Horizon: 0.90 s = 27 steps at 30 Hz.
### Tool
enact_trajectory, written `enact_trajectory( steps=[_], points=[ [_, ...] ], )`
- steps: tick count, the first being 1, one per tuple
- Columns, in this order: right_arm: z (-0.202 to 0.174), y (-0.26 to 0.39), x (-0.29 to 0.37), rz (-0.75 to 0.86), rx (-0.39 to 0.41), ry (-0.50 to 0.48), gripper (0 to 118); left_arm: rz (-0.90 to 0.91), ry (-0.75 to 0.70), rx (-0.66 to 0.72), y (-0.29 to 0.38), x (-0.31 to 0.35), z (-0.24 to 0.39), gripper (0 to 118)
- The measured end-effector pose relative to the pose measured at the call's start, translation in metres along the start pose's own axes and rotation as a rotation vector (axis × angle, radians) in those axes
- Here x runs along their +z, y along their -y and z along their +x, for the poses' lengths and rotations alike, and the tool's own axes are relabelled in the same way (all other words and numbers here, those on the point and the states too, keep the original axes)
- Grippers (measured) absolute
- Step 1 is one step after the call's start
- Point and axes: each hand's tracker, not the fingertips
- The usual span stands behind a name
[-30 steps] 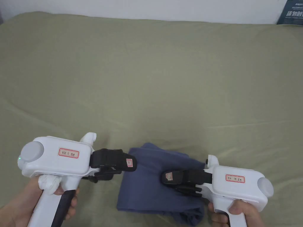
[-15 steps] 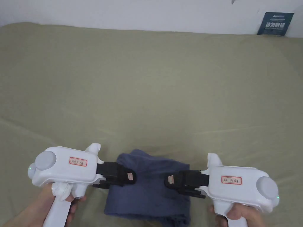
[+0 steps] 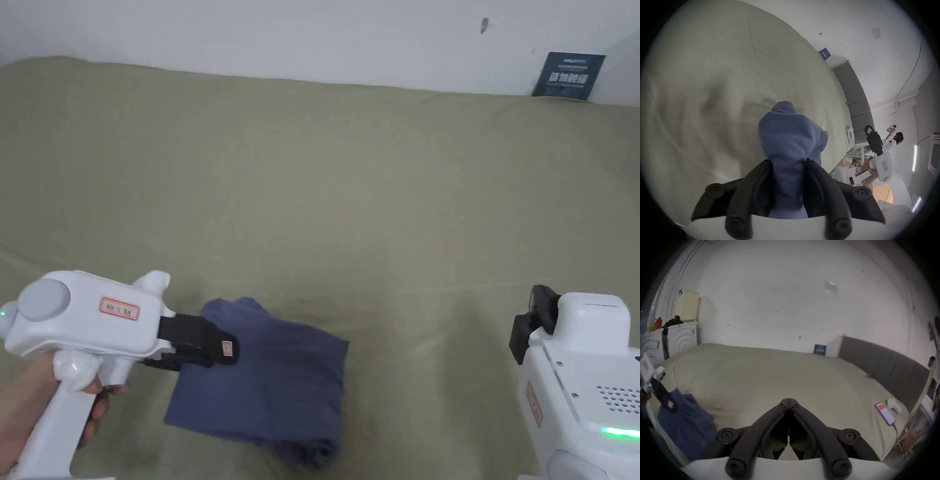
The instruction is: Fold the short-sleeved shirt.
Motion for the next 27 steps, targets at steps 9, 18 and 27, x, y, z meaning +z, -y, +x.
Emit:
enact_trajectory(
  steps=[9,18,27],
  points=[
    [-0.078,-0.013,-0.013,-0.03,-0.037,-0.19,0,0.072,-0.127,0.075,-0.031,0.106,-0.083,29],
    [-0.247,-0.029,-0.032,-0.044,0.027,-0.485,0,0.146,-0.245,0.199,-0.067,0.205,-0.206,29],
    [-0.387,-0.039,-0.046,-0.041,0.049,-0.709,0,0.115,-0.372,0.232,-0.098,0.275,-0.284,29]
  ],
)
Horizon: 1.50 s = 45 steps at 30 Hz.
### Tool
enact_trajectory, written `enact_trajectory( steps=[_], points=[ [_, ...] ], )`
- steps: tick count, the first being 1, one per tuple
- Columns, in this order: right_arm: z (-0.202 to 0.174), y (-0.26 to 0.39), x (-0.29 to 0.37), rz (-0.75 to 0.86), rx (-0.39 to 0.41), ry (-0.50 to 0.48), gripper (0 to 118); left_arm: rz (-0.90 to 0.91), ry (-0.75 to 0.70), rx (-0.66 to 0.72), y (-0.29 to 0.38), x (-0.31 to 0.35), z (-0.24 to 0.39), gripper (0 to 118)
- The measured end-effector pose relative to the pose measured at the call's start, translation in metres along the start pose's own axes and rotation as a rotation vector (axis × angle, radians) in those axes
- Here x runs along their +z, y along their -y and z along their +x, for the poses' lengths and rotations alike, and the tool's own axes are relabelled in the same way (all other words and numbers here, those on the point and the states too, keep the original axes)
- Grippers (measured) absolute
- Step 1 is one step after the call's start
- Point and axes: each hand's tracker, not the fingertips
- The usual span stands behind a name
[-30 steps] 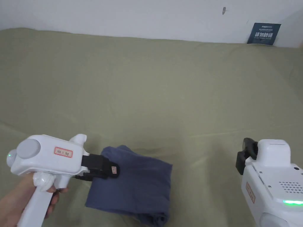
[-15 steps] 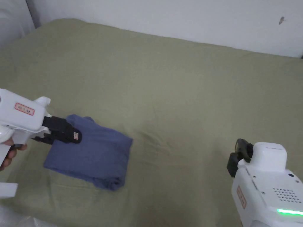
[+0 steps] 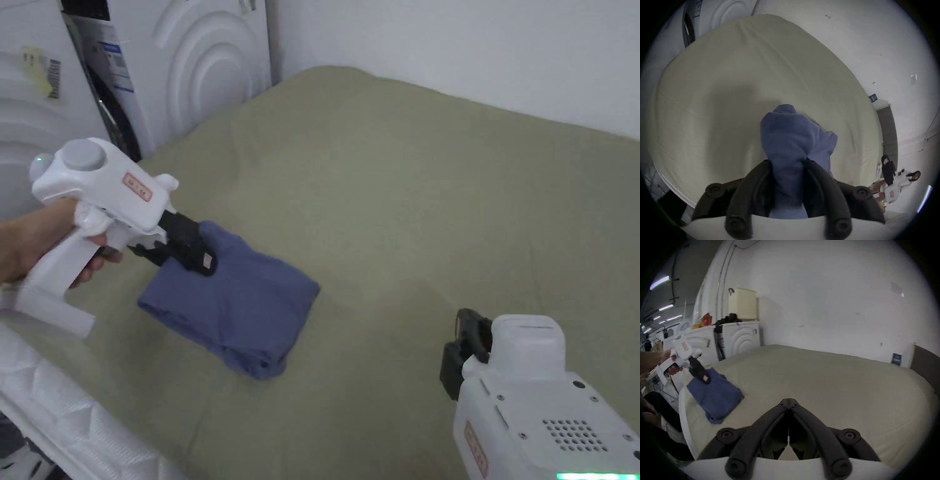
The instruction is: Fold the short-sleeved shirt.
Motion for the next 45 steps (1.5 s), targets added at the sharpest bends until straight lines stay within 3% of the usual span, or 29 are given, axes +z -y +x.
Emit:
enact_trajectory(
  steps=[7,10,11,12,13,14,19,20,21,22,23,24,29,34,40,45],
  points=[
    [-0.03,-0.003,-0.037,-0.016,0.018,-0.081,0,-0.025,-0.085,-0.038,-0.028,-0.007,-0.006,29],
    [-0.028,-0.004,-0.038,-0.02,0.018,-0.101,0,-0.006,-0.104,-0.041,-0.025,-0.007,-0.002,39],
    [-0.026,-0.004,-0.036,-0.022,0.017,-0.106,0,0.024,-0.15,-0.056,-0.038,-0.007,-0.007,52],
    [-0.022,-0.004,-0.033,-0.023,0.011,-0.109,0,0.038,-0.149,-0.074,-0.035,-0.004,-0.005,92],
    [-0.018,-0.004,-0.03,-0.025,0.004,-0.11,0,0.051,-0.161,-0.093,-0.031,0.002,-0.001,116],
    [-0.015,-0.004,-0.025,-0.031,-0.002,-0.108,0,0.147,-0.166,-0.111,-0.028,0.012,0.004,118],
    [0.02,-0.008,0.009,-0.042,-0.022,-0.08,0,0.341,-0.222,-0.136,0.021,0.033,0.066,114],
    [0.029,-0.01,0.019,-0.037,-0.027,-0.071,0,0.354,-0.205,-0.165,0.033,0.031,0.086,111],
    [0.04,-0.013,0.031,-0.032,-0.029,-0.048,0,0.383,-0.19,-0.187,0.047,0.027,0.109,100],
    [0.052,-0.015,0.045,-0.024,-0.026,-0.027,0,0.42,-0.177,-0.194,0.061,0.021,0.134,80],
    [0.063,-0.017,0.057,-0.02,-0.023,-0.002,0,0.439,-0.15,-0.211,0.087,0.016,0.169,49],
    [0.077,-0.018,0.072,-0.018,-0.024,0.029,0,0.48,-0.129,-0.206,0.1,0.006,0.196,5],
    [0.158,-0.026,0.155,-0.039,-0.101,0.145,0,0.613,-0.028,-0.296,0.155,-0.038,0.317,2],
    [0.228,-0.035,0.242,0.02,-0.098,0.342,0,0.81,-0.031,-0.438,0.223,-0.064,0.453,3],
    [0.272,-0.037,0.308,0.075,-0.052,0.533,0,1.008,-0.1,-0.514,0.278,-0.067,0.55,3],
    [0.282,-0.038,0.329,0.134,-0.035,0.596,0,1.041,-0.126,-0.536,0.29,-0.051,0.575,3]
  ],
)
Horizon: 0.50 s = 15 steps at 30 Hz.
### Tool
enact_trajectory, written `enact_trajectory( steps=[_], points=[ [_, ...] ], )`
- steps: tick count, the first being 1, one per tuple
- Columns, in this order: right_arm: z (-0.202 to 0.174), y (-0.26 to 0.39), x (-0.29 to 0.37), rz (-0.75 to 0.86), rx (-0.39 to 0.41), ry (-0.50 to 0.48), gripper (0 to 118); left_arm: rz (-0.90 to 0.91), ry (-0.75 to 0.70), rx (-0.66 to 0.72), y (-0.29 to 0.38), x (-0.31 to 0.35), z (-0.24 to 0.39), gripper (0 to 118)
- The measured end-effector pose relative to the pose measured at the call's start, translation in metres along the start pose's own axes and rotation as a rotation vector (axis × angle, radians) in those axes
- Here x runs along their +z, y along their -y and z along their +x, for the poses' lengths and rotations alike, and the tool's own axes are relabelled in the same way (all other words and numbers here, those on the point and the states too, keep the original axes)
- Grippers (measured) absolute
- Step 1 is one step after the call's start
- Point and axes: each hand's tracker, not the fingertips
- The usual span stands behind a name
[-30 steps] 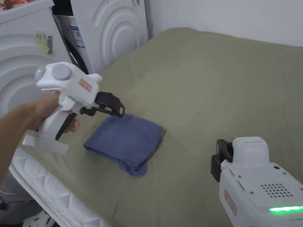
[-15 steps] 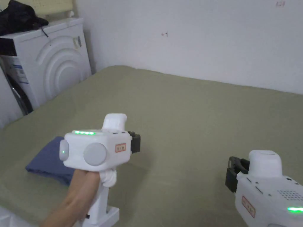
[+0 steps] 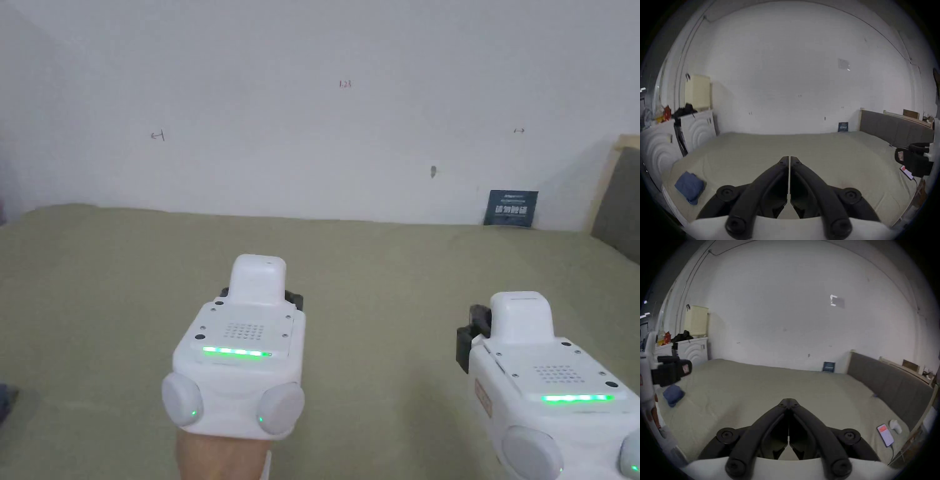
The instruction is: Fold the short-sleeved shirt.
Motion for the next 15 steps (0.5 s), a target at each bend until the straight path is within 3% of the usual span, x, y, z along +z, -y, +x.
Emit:
enact_trajectory(
  steps=[11,12,13,14,15],
  points=[
    [-0.004,-0.011,0.002,0.006,-0.041,-0.013,0,-0.012,-0.048,-0.044,-0.004,0.01,-0.01,9],
    [-0.005,-0.011,0.002,0.005,-0.05,-0.013,3,-0.011,-0.058,-0.054,-0.003,0.009,-0.011,15],
    [-0.006,-0.011,0.001,0.005,-0.056,-0.014,14,-0.011,-0.061,-0.057,-0.002,0.008,-0.013,34],
    [-0.008,-0.011,0.001,0.006,-0.057,-0.009,43,-0.009,-0.073,-0.056,-0.001,0.007,-0.012,70],
    [-0.009,-0.011,0.001,0.008,-0.057,-0.008,97,-0.009,-0.072,-0.05,0.0,0.004,-0.016,118]
  ],
)
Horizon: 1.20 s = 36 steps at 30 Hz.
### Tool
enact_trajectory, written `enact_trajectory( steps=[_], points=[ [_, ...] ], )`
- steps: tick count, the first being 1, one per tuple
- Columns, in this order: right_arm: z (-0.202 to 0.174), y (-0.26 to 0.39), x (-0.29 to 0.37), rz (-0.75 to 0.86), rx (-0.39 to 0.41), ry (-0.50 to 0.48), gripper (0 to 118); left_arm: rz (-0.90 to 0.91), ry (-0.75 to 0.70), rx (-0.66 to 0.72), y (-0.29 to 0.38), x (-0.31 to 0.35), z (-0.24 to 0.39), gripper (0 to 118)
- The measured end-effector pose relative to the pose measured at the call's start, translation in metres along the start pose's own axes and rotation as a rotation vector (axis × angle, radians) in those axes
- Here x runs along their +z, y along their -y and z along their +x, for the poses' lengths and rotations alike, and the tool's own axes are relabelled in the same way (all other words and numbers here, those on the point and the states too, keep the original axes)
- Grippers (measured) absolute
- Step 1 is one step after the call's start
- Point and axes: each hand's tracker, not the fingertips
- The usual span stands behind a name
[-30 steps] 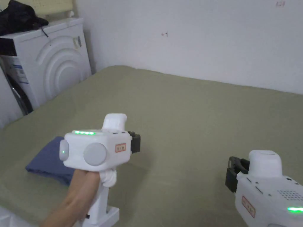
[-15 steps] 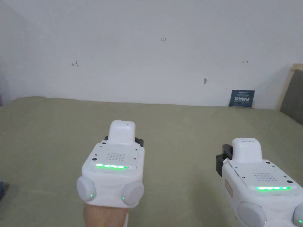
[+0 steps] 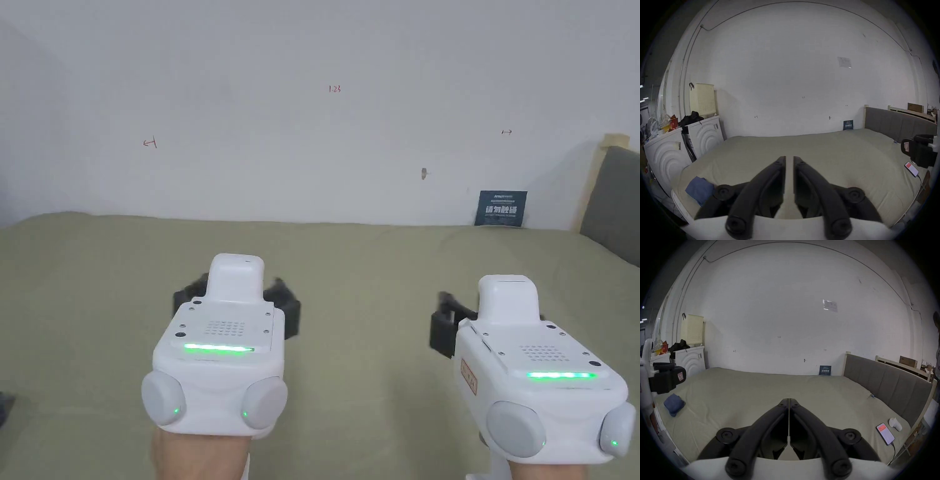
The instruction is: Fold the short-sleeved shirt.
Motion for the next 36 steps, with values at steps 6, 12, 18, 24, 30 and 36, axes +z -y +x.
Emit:
enact_trajectory(
  steps=[6,12,18,24,30,36],
  points=[
    [-0.005,0.001,-0.002,0.041,0.008,0.005,118,0.006,-0.021,0.002,-0.009,0.004,-0.004,118],
    [-0.006,0.002,-0.003,0.046,0.004,0.002,118,0.031,-0.022,0.01,-0.003,0.01,-0.007,118],
    [-0.009,-0.001,0.001,0.045,0.01,-0.001,118,0.025,-0.016,0.035,-0.001,0.01,-0.012,118],
    [-0.012,-0.001,0.001,0.042,0.019,-0.01,118,0.028,-0.013,0.026,0.0,0.012,-0.013,118],
    [-0.012,-0.003,0.003,0.049,0.014,-0.01,118,0.022,-0.008,0.022,0.003,0.014,-0.017,118],
    [-0.012,-0.003,0.003,0.048,0.024,-0.016,118,0.02,-0.014,0.031,0.002,0.014,-0.018,118]
  ],
)
